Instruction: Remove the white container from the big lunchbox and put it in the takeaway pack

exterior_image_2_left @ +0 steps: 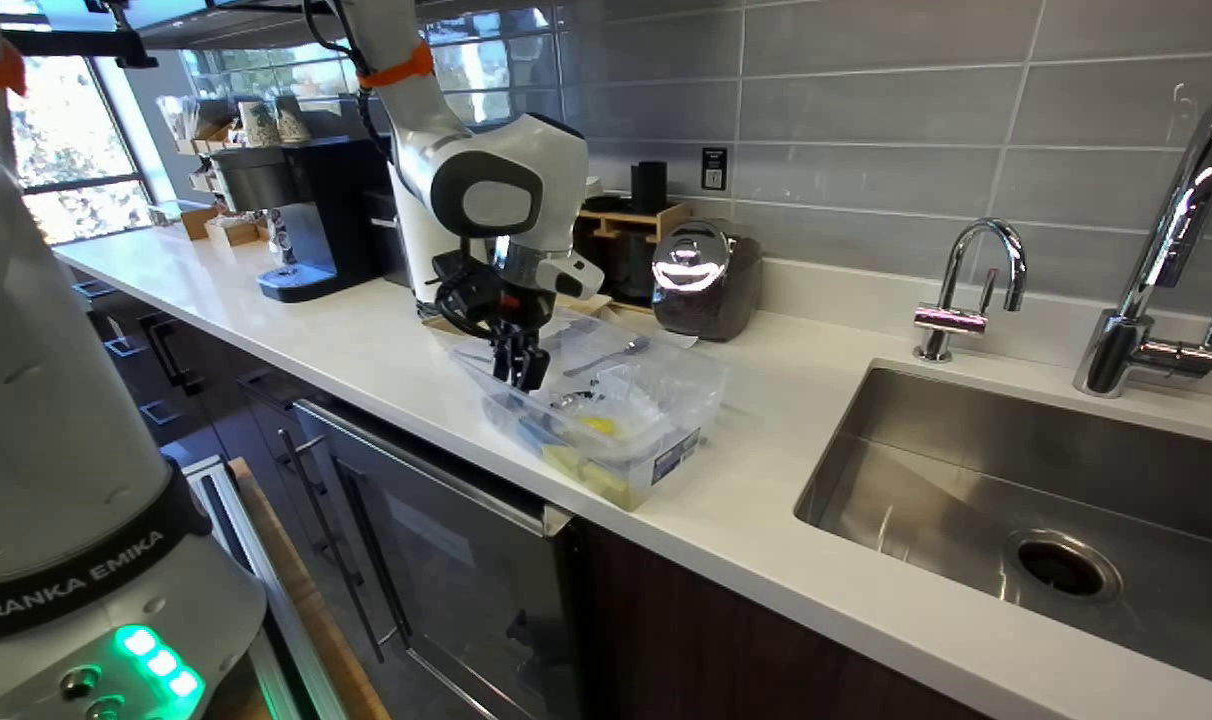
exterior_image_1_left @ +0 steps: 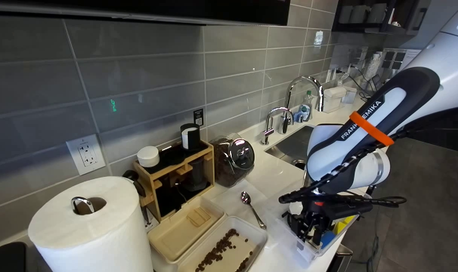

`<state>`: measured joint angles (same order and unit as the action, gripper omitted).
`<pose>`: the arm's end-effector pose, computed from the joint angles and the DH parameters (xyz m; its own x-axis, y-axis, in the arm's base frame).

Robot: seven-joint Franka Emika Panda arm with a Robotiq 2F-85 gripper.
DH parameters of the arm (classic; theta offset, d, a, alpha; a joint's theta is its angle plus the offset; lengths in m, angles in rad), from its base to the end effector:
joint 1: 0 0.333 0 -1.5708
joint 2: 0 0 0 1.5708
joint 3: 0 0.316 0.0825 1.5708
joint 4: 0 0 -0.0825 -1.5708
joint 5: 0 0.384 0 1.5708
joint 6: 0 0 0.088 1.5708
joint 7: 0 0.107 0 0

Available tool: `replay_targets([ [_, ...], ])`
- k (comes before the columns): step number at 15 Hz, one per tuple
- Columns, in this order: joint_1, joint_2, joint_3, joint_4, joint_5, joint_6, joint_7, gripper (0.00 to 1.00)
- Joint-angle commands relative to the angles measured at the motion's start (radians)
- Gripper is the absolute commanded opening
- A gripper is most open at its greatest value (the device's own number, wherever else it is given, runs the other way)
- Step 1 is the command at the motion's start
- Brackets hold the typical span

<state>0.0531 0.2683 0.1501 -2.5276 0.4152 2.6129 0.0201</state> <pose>0.4287 0.0838 0.1617 0.9598 -0.1728 -0.2213 -0.2124 -0.9624 -0.1695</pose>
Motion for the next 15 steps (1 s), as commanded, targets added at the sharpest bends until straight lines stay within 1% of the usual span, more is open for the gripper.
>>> replay_targets([
  [1, -0.016, 0.021, 0.024, 0.012, 0.051, 0.008, -0.024, 0.51],
  [2, -0.018, 0.024, 0.027, 0.013, 0.059, 0.006, -0.027, 0.45],
  [3, -0.018, 0.025, 0.028, 0.014, 0.064, 0.004, -0.026, 0.48],
  [4, -0.019, 0.027, 0.029, 0.015, 0.072, 0.003, -0.029, 0.41],
  [6, -0.021, 0.03, 0.029, 0.018, 0.08, 0.002, -0.031, 0.43],
  [7, -0.025, 0.037, 0.031, 0.021, 0.087, -0.002, -0.035, 0.41],
  [8, -0.026, 0.044, 0.031, 0.022, 0.088, -0.001, -0.037, 0.45],
  [9, -0.029, 0.05, 0.033, 0.023, 0.093, -0.001, -0.04, 0.44],
  [10, -0.031, 0.057, 0.033, 0.023, 0.095, -0.002, -0.042, 0.46],
  [11, -0.035, 0.064, 0.034, 0.024, 0.099, -0.003, -0.045, 0.46],
  [12, -0.039, 0.07, 0.035, 0.022, 0.103, -0.002, -0.049, 0.53],
  [14, -0.047, 0.081, 0.038, 0.022, 0.109, -0.001, -0.056, 0.57],
  [15, -0.051, 0.087, 0.041, 0.021, 0.113, 0.0, -0.06, 0.62],
])
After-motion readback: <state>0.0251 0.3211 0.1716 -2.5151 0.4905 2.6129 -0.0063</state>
